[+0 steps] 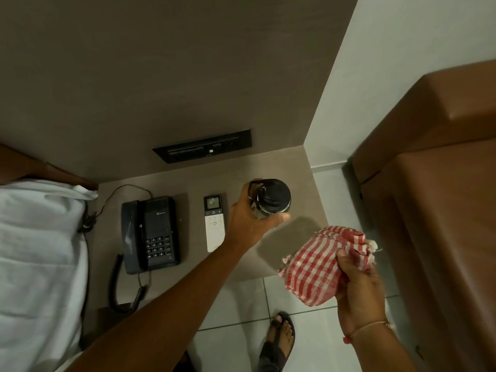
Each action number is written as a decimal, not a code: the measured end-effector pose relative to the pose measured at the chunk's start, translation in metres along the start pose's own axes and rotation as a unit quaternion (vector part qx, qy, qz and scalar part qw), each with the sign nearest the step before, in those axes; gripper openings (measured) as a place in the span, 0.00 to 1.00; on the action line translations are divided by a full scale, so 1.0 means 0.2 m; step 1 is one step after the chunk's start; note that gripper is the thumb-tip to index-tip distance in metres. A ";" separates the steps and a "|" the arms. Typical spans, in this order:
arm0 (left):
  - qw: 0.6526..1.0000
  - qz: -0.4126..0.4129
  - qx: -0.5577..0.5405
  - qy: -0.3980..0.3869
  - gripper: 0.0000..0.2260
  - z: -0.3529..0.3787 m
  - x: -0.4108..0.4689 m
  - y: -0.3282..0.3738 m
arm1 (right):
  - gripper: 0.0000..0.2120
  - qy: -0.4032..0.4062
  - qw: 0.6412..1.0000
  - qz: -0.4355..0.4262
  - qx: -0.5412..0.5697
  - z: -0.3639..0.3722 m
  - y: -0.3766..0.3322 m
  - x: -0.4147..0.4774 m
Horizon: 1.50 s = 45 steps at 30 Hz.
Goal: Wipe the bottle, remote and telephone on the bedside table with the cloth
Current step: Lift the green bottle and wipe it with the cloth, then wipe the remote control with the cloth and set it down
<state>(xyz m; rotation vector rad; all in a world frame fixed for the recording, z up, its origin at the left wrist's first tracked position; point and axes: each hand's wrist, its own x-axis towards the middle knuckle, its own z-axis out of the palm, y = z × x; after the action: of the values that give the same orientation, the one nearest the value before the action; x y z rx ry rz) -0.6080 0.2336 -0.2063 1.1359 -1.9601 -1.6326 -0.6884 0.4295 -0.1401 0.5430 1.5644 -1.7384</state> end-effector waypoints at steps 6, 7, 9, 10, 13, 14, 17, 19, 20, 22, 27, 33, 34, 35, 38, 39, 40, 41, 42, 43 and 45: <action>0.997 -0.018 0.054 -0.047 0.46 -0.08 -0.05 -0.07 | 0.21 0.001 1.000 -0.007 -0.025 0.01 0.04 0.01; 0.997 -0.047 0.061 -0.018 0.47 -0.10 -0.08 -0.14 | 0.21 0.001 1.000 -0.006 -0.031 0.01 0.05 0.00; 0.982 -0.140 0.090 0.092 0.45 -0.15 -0.12 -0.29 | 0.20 0.002 0.999 0.001 -0.035 0.00 0.06 -0.01; 0.963 -0.189 0.129 0.145 0.44 -0.17 -0.12 -0.38 | 0.20 0.005 0.999 0.007 -0.034 -0.01 0.08 -0.01; 0.894 -0.309 0.272 0.176 0.44 -0.23 -0.07 -0.55 | 0.19 0.010 0.999 0.027 -0.030 -0.03 0.14 -0.01; 0.879 -0.322 0.308 0.170 0.44 -0.23 -0.04 -0.60 | 0.19 0.017 0.999 0.031 -0.029 -0.03 0.15 -0.02; 0.868 -0.305 0.349 0.177 0.37 -0.23 0.04 -0.64 | 0.30 0.050 0.998 0.022 -0.023 -0.01 0.22 -0.05; 0.882 -0.300 0.316 0.178 0.33 -0.22 0.08 -0.67 | 0.36 0.060 0.998 0.019 -0.029 0.00 0.25 -0.06; 0.890 -0.303 0.288 0.181 0.32 -0.23 0.09 -0.68 | 0.32 0.061 0.998 0.018 -0.028 0.00 0.26 -0.07; 0.909 -0.324 0.185 0.188 0.28 -0.25 0.08 -0.67 | 0.29 0.057 0.998 0.012 -0.024 0.03 0.27 -0.11; 0.926 -0.329 -0.157 0.097 0.20 -0.47 -0.11 -0.32 | 0.31 0.029 0.998 -0.018 -0.059 0.13 0.17 -0.28; 0.863 -0.299 -0.407 -0.014 0.21 -0.82 -0.42 0.33 | 0.20 -0.034 0.975 -0.142 -0.169 0.40 -0.15 -0.68; 0.841 -0.309 -0.444 -0.033 0.24 -0.86 -0.47 0.43 | 0.15 -0.048 0.956 -0.196 -0.212 0.46 -0.21 -0.76; 0.828 -0.310 -0.465 -0.054 0.26 -0.91 -0.53 0.52 | 0.14 -0.068 0.931 -0.257 -0.250 0.51 -0.27 -0.86; 0.819 -0.308 -0.470 -0.115 0.27 -1.03 -0.70 0.79 | 0.20 -0.157 0.813 -0.444 -0.343 0.65 -0.42 -1.08; 0.819 -0.309 -0.464 -0.134 0.27 -1.05 -0.74 0.85 | 0.19 -0.181 0.733 -0.519 -0.402 0.70 -0.45 -1.11; 0.823 -0.307 -0.454 -0.149 0.27 -1.06 -0.79 0.92 | 0.18 -0.200 0.639 -0.583 -0.461 0.75 -0.49 -1.17; 0.825 -0.304 -0.448 -0.160 0.25 -1.08 -0.84 0.99 | 0.18 -0.218 0.552 -0.628 -0.504 0.81 -0.52 -1.21; 0.827 -0.301 -0.445 -0.167 0.23 -1.09 -0.88 1.04 | 0.19 -0.238 0.477 -0.656 -0.534 0.86 -0.55 -1.25; 0.828 -0.299 -0.444 -0.167 0.20 -1.09 -0.91 1.09 | 0.20 -0.259 0.409 -0.675 -0.557 0.92 -0.57 -1.28; 0.819 -0.297 -0.462 -0.167 0.19 -1.11 -0.97 1.16 | 0.26 -0.274 0.301 -0.687 -0.601 0.99 -0.59 -1.32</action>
<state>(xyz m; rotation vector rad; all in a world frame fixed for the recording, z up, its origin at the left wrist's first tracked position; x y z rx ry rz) -0.4155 0.2378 0.1154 1.0922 -0.6434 -2.7840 -0.5747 0.2990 0.1647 -2.4763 2.0749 -0.4728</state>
